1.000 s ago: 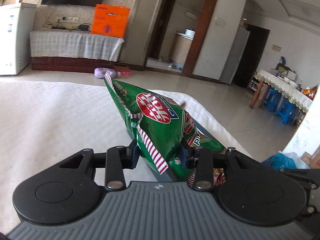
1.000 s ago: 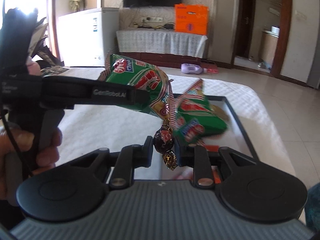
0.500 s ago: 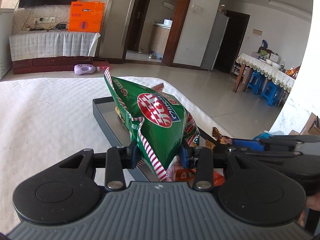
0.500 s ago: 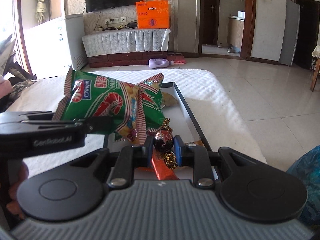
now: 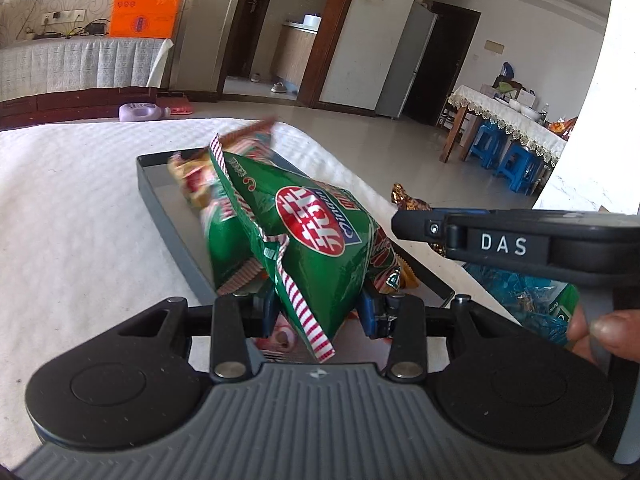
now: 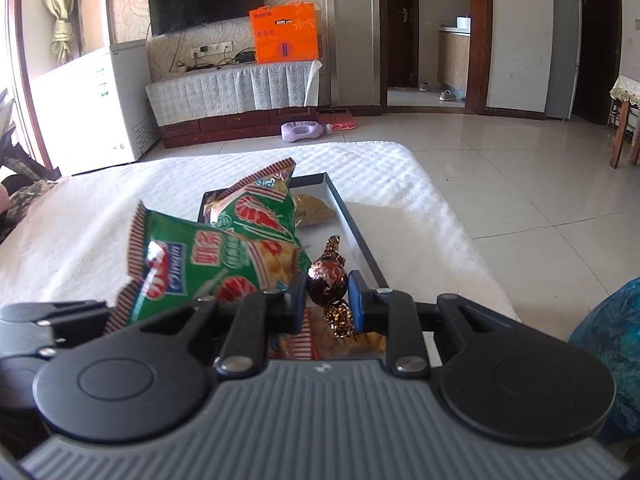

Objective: Organize snacks
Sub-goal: 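Lower and release green bag with left tool while right tool drops chocolate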

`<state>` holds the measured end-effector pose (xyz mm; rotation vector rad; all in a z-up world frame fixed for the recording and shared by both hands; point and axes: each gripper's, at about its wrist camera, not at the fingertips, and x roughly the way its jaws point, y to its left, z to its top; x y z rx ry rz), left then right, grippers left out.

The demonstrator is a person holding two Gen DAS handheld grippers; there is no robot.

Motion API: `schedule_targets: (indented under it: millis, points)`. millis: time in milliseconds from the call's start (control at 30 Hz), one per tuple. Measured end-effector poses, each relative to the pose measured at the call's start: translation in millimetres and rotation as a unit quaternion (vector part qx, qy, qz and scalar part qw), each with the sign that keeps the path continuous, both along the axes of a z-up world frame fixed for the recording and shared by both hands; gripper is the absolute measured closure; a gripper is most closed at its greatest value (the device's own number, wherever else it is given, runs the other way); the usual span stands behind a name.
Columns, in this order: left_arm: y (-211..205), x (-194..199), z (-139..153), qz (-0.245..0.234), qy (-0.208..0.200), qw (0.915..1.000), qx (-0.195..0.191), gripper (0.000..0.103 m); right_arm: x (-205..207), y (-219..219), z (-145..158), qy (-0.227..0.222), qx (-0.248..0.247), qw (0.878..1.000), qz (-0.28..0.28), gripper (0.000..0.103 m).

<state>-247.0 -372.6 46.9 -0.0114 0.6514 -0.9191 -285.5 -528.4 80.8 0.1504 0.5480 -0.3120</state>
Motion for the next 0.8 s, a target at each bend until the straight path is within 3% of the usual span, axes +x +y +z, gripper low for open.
schedule_targets:
  millis: [267, 467, 667, 800]
  points:
    - [-28.9, 8.7, -15.0, -0.008, -0.003, 1.0, 0.004, 0.057, 1.7, -0.4, 0.5, 0.0, -0.003, 1.0, 0.001, 0.077]
    - [-38.4, -1.1, -16.7, -0.001, -0.036, 0.9979, 0.054, 0.036, 0.5, 4.8, 2.6, -0.003, -0.007, 1.0, 0.005, 0.077]
    - [-34.7, -3.0, -16.0, 0.008, -0.038, 0.9971, 0.066, 0.024, -1.4, 9.7, 7.7, -0.016, -0.016, 1.0, 0.008, 0.077]
    - [-30.1, -6.9, -14.2, 0.005, -0.049, 0.9958, 0.077, 0.022, -1.4, 13.3, 14.1, -0.035, -0.019, 0.999, 0.018, 0.077]
